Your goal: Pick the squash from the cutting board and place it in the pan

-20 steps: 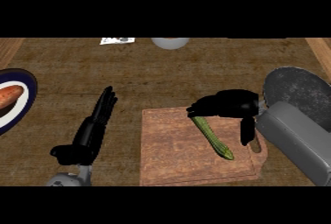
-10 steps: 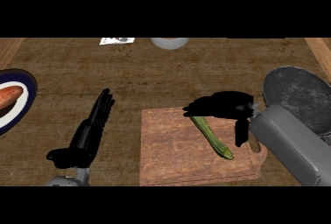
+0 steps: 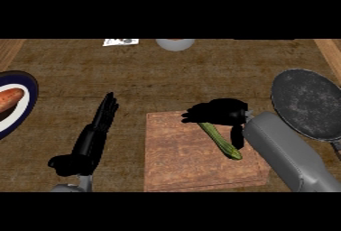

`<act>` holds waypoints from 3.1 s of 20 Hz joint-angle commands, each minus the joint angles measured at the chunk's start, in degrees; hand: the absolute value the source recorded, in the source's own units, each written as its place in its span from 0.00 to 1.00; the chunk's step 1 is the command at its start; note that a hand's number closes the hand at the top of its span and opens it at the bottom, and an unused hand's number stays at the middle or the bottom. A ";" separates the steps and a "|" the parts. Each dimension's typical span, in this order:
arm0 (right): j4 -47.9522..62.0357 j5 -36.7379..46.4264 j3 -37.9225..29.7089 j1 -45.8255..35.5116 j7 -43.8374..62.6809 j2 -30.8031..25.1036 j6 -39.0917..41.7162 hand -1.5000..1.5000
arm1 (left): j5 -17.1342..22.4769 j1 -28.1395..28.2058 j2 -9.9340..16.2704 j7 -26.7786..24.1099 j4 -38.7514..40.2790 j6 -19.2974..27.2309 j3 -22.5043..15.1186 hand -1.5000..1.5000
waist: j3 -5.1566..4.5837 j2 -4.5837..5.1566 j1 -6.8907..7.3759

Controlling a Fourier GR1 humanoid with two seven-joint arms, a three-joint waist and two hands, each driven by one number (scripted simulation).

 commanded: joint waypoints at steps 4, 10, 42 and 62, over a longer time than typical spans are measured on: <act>9.23 7.47 3.17 -2.77 -5.29 3.04 -1.33 1.00 | -1.24 0.03 -1.56 -1.58 1.35 -0.61 -0.53 0.50 | 0.03 0.27 0.55; 14.09 12.20 4.15 -2.11 -8.61 6.63 -11.15 1.00 | -0.24 -3.61 -1.58 1.51 1.79 -1.50 1.37 0.50 | 0.05 0.27 0.36; -32.17 15.58 -24.86 13.45 72.30 15.55 -38.42 1.00 | 0.15 0.18 -0.90 2.13 -1.46 -1.18 4.05 0.50 | -0.04 -1.03 -3.55; -17.45 6.21 -51.16 16.66 51.22 -2.52 -58.03 1.00 | -3.43 0.00 -3.75 1.12 -0.53 -1.31 1.54 0.50 | 0.12 0.29 0.33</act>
